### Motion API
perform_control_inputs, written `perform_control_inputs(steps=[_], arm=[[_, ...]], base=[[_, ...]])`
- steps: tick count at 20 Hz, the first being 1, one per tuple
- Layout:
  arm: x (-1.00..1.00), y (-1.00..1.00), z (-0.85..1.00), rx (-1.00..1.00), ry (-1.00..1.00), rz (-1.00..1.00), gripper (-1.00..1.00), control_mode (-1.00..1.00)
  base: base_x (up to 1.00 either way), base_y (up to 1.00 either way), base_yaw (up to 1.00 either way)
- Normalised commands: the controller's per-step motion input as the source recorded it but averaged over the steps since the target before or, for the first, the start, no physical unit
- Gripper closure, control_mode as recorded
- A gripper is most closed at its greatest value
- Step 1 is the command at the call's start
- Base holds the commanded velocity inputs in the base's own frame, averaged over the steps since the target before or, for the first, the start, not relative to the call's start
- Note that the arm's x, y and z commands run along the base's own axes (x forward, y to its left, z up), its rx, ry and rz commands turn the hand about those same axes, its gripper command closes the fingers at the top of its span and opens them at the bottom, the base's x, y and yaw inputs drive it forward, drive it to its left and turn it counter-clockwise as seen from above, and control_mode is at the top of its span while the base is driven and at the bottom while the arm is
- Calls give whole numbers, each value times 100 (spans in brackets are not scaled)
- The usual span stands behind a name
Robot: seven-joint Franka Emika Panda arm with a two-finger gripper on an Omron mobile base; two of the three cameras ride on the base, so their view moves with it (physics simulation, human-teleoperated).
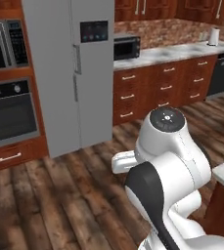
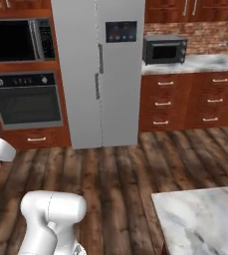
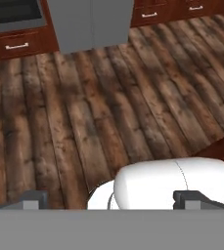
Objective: Move the cutting board and knife to the sink. Then move spray from the cabinet to the counter.
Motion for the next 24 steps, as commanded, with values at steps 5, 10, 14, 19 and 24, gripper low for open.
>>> perform_control_inputs(steps=[5,10,14,19,24], arm=[[0,0,0,0,0,0,-100,100],[0,0,0,0,0,0,-100,100],[0,0,0,0,0,0,-100,100],[0,0,0,0,0,0,-100,100],[0,0,0,0,0,0,-100,100]], base=[[100,51,-1],[100,38,-20],[100,43,-69],[100,45,-79],[87,-4,-80]])
